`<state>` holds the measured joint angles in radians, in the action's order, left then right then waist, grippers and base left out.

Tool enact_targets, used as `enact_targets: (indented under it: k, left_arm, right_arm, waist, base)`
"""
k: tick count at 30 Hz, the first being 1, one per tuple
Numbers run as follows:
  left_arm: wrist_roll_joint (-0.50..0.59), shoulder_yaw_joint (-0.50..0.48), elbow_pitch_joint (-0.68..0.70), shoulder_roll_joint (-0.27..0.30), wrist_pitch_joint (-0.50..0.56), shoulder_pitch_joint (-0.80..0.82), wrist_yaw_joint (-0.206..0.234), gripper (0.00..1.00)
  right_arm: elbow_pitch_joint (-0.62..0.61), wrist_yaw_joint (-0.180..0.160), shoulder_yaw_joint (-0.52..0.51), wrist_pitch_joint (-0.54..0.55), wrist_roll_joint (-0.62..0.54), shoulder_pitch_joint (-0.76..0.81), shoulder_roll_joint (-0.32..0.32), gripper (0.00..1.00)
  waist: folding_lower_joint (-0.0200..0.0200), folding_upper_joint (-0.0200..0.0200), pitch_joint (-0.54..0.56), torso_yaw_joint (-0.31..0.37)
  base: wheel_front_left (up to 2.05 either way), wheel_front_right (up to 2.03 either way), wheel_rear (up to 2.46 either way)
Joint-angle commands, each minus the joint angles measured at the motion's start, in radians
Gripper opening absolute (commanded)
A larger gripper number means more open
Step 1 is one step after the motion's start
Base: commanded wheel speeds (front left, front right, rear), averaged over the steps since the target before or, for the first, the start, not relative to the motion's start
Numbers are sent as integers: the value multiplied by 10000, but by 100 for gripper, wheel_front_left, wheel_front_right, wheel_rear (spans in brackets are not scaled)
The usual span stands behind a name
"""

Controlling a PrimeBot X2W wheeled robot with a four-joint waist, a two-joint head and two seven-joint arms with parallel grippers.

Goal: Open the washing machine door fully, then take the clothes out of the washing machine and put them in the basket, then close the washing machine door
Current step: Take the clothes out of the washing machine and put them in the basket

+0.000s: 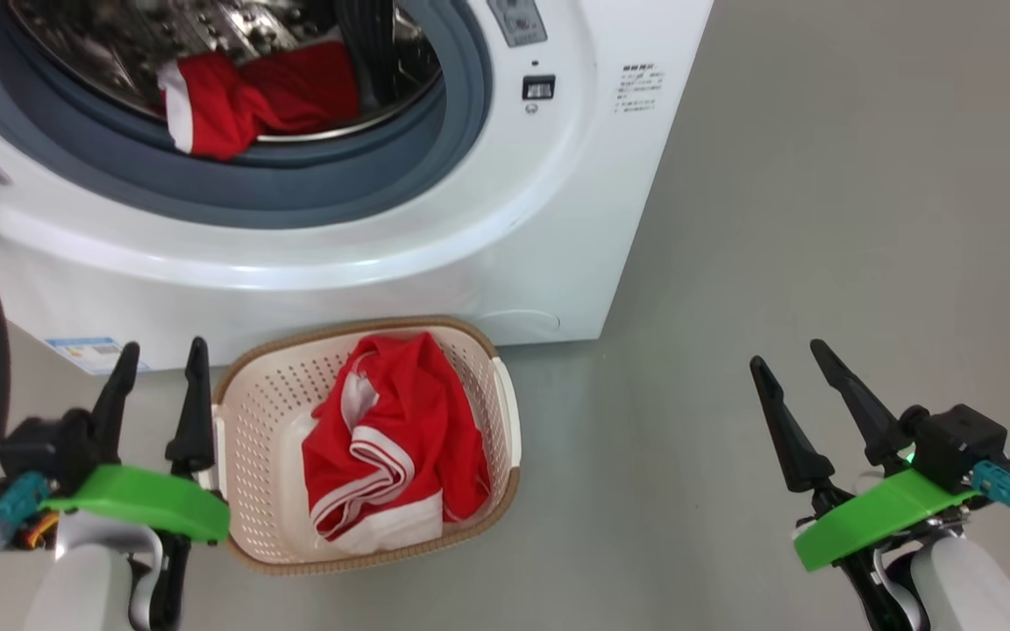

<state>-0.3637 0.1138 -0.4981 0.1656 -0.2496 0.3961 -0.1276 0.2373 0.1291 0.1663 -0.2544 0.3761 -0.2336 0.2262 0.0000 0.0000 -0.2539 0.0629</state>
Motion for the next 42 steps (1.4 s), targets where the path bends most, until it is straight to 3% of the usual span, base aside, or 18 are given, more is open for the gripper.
enact_targets:
  k: [1,10,20,34,42]
  left_arm:
    - [229,-556,674,198,-121,-326,-27,100]
    - [742,-1619,2260,-101,-122,-1978,-29,100]
    - [1089,-2122,3388,-440,-122,-3185,-30,100]
    - [1068,-2089,3425,-578,-122,-3184,-30,100]
    - [1212,-1723,2414,-471,-122,-1892,-30,100]
  right_arm:
    - [-253,16,103,-74,182,248,162,100]
    - [-371,16,-174,-74,274,838,307,100]
    - [-481,16,-330,-74,285,1123,312,100]
    - [-497,16,-286,-74,252,1063,284,100]
    - [-578,16,-272,-74,198,862,141,100]
  waist:
    - [0,0,347,-52]
    - [0,0,890,-50]
    - [0,0,973,-35]
    - [0,0,902,27]
    - [0,0,402,60]
  base:
    - [0,0,0]
    - [0,0,0]
    - [0,0,0]
    - [0,0,0]
    - [0,0,0]
